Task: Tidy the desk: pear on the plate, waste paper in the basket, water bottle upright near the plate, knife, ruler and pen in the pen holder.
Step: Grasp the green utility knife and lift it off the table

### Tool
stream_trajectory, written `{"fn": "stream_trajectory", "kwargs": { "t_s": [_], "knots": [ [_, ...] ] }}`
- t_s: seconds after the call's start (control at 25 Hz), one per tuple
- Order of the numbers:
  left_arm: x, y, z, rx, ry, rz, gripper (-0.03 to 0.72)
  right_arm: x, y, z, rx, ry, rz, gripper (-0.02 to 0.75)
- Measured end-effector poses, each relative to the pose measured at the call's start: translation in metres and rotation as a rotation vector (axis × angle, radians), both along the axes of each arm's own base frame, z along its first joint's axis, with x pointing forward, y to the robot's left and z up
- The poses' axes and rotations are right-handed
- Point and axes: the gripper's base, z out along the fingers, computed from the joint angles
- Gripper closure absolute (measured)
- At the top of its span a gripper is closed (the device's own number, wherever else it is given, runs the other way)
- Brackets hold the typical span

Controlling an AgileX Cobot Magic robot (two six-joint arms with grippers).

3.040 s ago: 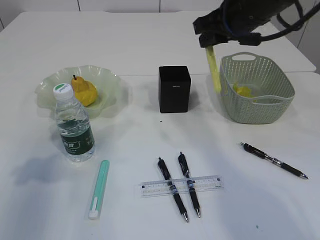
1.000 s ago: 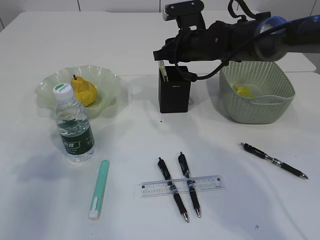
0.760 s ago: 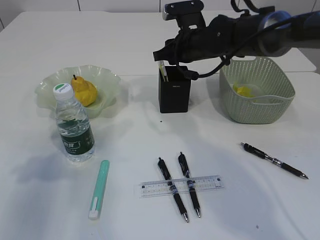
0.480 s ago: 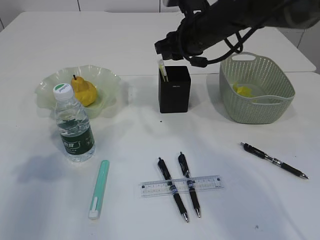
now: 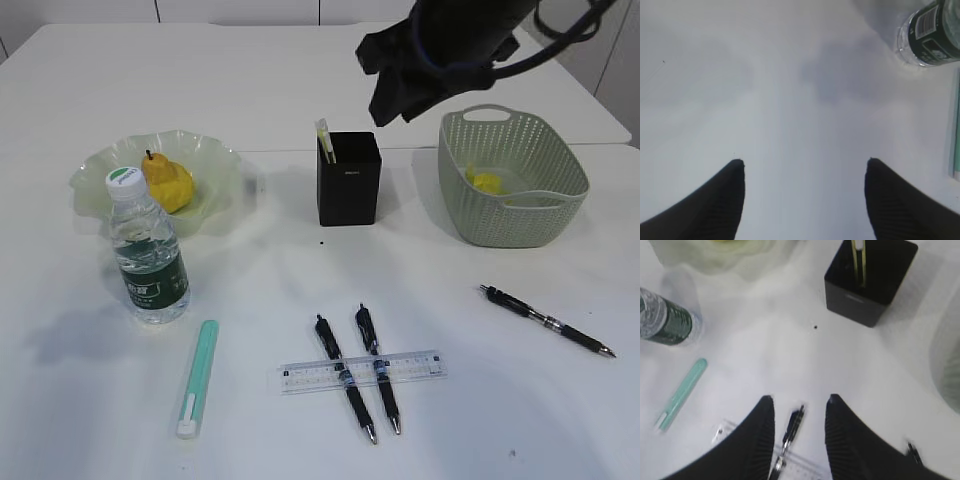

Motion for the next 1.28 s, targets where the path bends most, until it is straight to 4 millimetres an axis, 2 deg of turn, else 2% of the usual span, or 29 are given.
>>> {"fn": "stream_trajectory", "kwargs": {
  "t_s": [0.16,0.24,0.36,0.64,0.8,1.12,1.28],
  "knots": [
    [0.001,0.0,0.0,0.001,-0.014,0.001,0.162,-0.021,-0.01,0.017,-0.03,0.035,-0.015,0.475],
    [0.001,0.0,0.0,0.001,-0.014,0.001,0.162,-0.034,-0.014,0.018,-0.033,0.046,-0.021,0.475],
    [0.001,0.0,0.0,0.001,-0.014,0.001,0.162,-0.055,-0.022,0.008,-0.054,0.095,-0.022,0.475],
    [0.001,0.0,0.0,0.0,-0.014,0.001,0.163,-0.111,-0.043,-0.032,-0.113,0.246,-0.019,0.475],
    [-0.001,0.0,0.004,0.007,-0.032,-0.007,0.163,-0.133,-0.051,-0.048,-0.132,0.278,-0.014,0.475],
    [-0.019,0.0,0.029,0.055,-0.145,-0.068,0.166,-0.138,-0.053,-0.056,-0.141,0.27,-0.008,0.475],
    [-0.026,-0.009,0.038,0.068,-0.185,-0.123,0.167,-0.136,-0.053,-0.055,-0.136,0.257,-0.011,0.475]
  ]
}}
